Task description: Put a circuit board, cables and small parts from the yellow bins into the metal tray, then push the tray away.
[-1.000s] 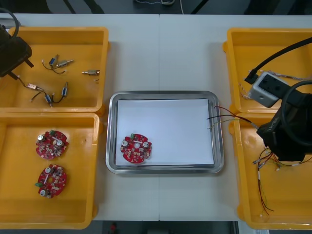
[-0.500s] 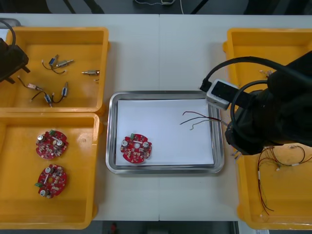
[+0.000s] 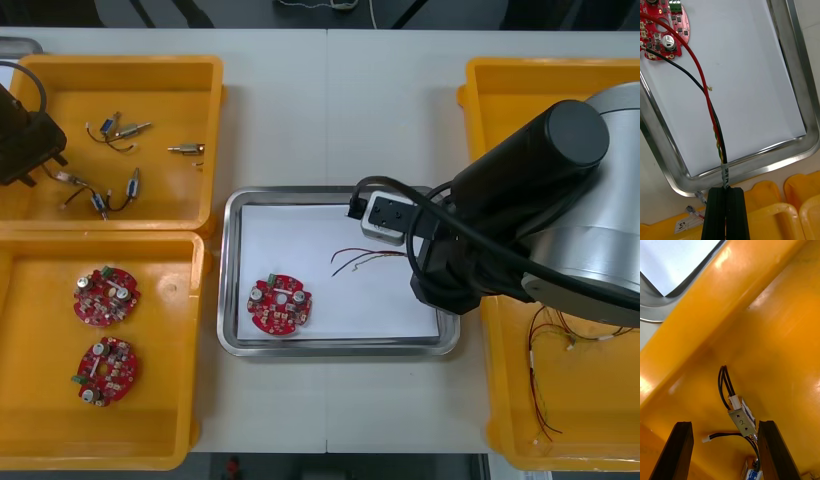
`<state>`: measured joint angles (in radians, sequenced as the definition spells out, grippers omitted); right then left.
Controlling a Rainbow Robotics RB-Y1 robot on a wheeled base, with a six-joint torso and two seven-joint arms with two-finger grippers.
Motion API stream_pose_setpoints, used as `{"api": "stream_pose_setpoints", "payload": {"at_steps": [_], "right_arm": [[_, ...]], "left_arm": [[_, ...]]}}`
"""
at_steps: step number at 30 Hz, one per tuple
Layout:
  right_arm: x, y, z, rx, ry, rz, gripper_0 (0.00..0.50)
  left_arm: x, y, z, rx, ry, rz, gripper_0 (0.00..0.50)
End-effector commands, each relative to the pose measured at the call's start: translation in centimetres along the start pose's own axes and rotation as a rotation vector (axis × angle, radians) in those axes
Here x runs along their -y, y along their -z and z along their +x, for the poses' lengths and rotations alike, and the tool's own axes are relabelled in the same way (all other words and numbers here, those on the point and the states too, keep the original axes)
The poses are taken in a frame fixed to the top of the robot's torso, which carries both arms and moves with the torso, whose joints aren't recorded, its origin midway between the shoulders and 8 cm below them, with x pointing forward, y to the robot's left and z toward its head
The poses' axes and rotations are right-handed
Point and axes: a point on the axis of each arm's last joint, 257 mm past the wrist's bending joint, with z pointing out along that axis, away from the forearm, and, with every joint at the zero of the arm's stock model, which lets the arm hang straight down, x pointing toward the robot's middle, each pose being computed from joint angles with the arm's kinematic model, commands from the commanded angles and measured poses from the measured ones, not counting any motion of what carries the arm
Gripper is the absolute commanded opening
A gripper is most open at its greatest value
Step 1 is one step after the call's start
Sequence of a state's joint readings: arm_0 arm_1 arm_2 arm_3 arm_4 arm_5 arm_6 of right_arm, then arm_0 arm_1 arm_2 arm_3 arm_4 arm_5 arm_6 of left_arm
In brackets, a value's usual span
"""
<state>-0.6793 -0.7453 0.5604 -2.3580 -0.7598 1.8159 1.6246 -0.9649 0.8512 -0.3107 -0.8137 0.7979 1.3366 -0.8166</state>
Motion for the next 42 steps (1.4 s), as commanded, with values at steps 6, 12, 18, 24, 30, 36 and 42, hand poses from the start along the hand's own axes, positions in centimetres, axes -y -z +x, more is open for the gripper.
{"api": "stream_pose_setpoints", "payload": {"at_steps": [6,12,18,24,30,36,42], "right_arm": [[-1.3,-2.8,-2.2,0.034,0.165,0.021,0.000],[-2.1,-5.4,-2.1,0.033,0.189,0.005,0.000],[-2.7,-8.1,-1.1,0.026,0.240,0.006,0.000],[-2.9,-10.0,-0.7,0.032,0.262,0.011,0.000],[-3.3,-11.6,-0.1,0.025,0.283,-0.003,0.000],[-3.1,-12.5,0.5,0.014,0.306,0.001,0.000],[-2.9,-12.5,0.6,0.011,0.324,0.010,0.074]], "left_arm": [[3.5,-0.2,-0.1,0.041,0.005,0.078,0.500],[3.2,-0.9,0.3,0.042,-0.004,0.068,0.500],[2.6,-2.1,0.7,0.052,-0.027,0.052,0.500],[2.0,-2.8,1.1,0.046,-0.032,0.044,0.500],[1.5,-3.5,1.7,0.043,-0.040,0.031,0.500],[0.8,-4.1,1.9,0.041,-0.043,0.022,0.500],[0.2,-4.5,2.1,0.039,-0.045,0.011,0.500]]}}
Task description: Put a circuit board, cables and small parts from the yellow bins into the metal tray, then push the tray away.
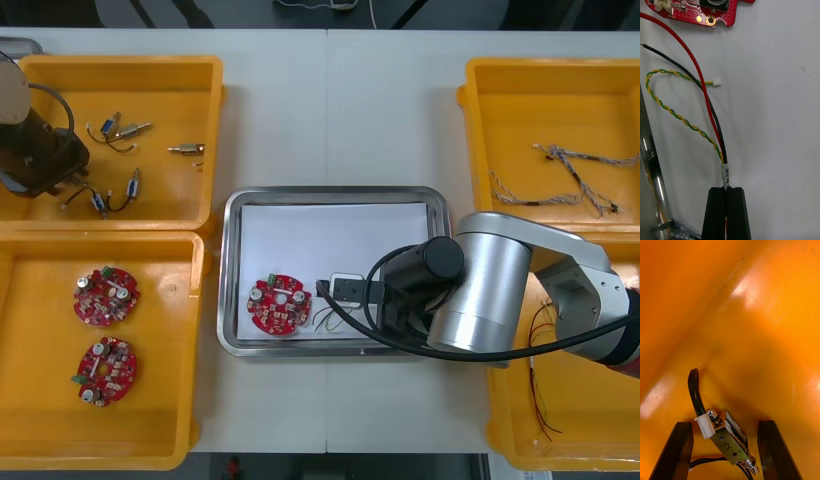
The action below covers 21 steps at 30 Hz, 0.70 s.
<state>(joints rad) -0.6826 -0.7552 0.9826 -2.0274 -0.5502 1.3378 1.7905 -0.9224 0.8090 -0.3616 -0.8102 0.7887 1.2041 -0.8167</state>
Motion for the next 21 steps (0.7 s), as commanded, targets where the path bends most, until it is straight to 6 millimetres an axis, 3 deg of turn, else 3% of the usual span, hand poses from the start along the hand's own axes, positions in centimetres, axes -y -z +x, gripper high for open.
{"api": "stream_pose_setpoints", "payload": {"at_steps": [1,2,3,4,5,7,15,21], "right_arm": [[1.6,0.5,0.1,-0.004,0.085,0.046,0.138],[1.7,0.5,0.1,-0.005,0.090,0.053,0.192],[1.9,0.5,0.2,-0.006,0.089,0.055,0.245],[1.9,0.5,0.2,-0.007,0.089,0.057,0.354],[1.9,0.5,0.2,-0.007,0.086,0.057,0.445],[2.0,0.6,0.3,-0.008,0.084,0.060,0.500],[2.5,1.2,-0.1,0.003,0.081,0.071,0.500],[3.5,2.6,-0.5,0.010,0.051,0.079,0.500]], "left_arm": [[-1.0,-1.3,1.1,-0.004,0.000,-0.023,0.500],[-1.0,-1.3,1.1,-0.004,0.000,-0.023,0.281],[-1.0,-1.3,1.1,-0.005,0.001,-0.022,0.149],[-1.0,-1.3,1.1,-0.005,0.001,-0.022,0.004],[-1.1,-1.3,1.0,-0.003,0.001,-0.024,0.000],[-1.1,-1.3,1.0,-0.003,0.001,-0.024,0.000],[-0.4,-0.3,-0.2,0.014,0.008,-0.007,0.000],[0.5,2.7,-1.8,0.022,0.004,-0.011,0.000]]}}
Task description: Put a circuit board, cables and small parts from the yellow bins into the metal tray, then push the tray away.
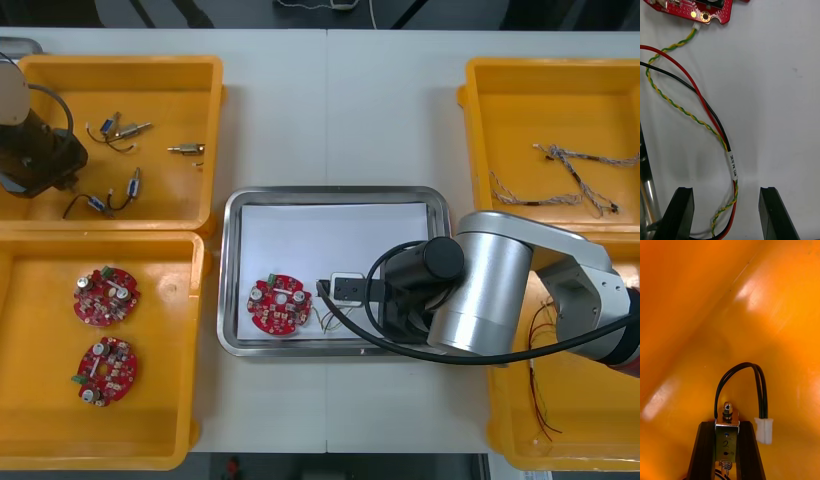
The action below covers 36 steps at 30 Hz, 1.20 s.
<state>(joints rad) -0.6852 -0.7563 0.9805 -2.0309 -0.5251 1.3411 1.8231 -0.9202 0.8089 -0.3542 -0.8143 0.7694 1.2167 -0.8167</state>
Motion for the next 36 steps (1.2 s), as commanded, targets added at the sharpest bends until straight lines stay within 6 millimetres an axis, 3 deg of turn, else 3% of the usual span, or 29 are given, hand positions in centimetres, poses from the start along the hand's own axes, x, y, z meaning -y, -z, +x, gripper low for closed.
{"api": "stream_pose_setpoints", "payload": {"at_steps": [1,7,13,18,29,32,36], "right_arm": [[3.1,2.9,-0.6,0.012,-0.002,0.046,0.500],[4.6,5.9,-0.4,-0.020,-0.066,0.032,0.500],[6.1,9.0,0.8,-0.070,-0.149,0.024,0.500],[7.7,11.8,2.9,-0.119,-0.253,0.022,0.500],[14.2,16.8,4.4,0.007,-0.470,0.146,0.500],[15.9,18.3,5.9,0.018,-0.531,0.187,0.500],[16.6,19.0,7.3,0.005,-0.605,0.213,0.500]], "left_arm": [[1.1,3.5,-1.9,0.020,-0.001,0.001,0.000],[1.8,7.7,-2.7,0.026,-0.033,-0.008,0.000],[3.1,10.8,-1.4,0.007,-0.094,-0.012,0.000],[4.7,13.5,1.0,-0.015,-0.182,-0.016,0.001],[9.4,17.7,7.7,-0.047,-0.360,0.037,0.002],[12.4,18.8,10.1,-0.036,-0.410,0.108,0.000],[14.9,19.6,12.6,-0.040,-0.447,0.172,0.000]]}}
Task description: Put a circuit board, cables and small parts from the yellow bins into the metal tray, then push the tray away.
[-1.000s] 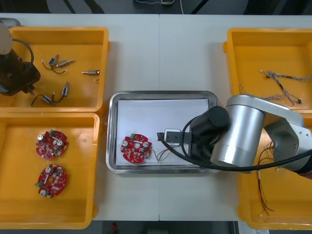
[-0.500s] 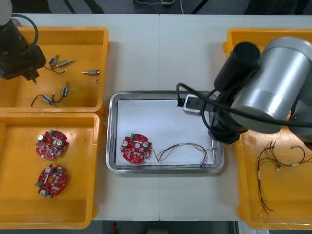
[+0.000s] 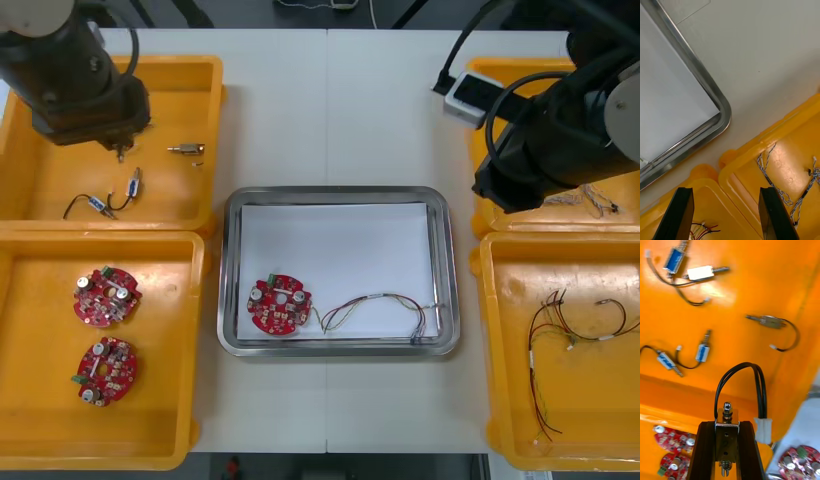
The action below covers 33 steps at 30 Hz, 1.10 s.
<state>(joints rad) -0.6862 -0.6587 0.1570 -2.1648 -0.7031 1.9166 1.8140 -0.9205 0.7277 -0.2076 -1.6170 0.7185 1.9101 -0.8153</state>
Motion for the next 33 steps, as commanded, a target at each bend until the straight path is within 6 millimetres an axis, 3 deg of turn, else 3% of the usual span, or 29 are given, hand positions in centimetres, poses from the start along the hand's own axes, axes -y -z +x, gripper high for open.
{"api": "stream_pose_setpoints", "payload": {"at_steps": [1,5,14,23,33], "right_arm": [[2.7,2.4,0.0,0.023,-0.110,0.074,0.500],[4.1,2.7,1.2,0.008,-0.216,0.089,0.500],[8.4,3.6,4.3,-0.003,-0.482,0.069,0.500],[13.1,4.3,8.3,-0.027,-0.657,0.084,0.500],[16.5,4.6,12.5,-0.075,-0.807,0.144,0.500]], "left_arm": [[6.2,2.5,0.8,0.037,0.002,0.125,0.000],[9.5,2.8,2.4,0.025,-0.027,0.183,0.000],[13.5,1.2,6.2,0.001,-0.125,0.170,0.001],[14.2,-1.7,10.0,-0.051,-0.196,0.113,0.000],[15.4,-4.9,11.3,-0.036,-0.217,0.137,0.000]]}}
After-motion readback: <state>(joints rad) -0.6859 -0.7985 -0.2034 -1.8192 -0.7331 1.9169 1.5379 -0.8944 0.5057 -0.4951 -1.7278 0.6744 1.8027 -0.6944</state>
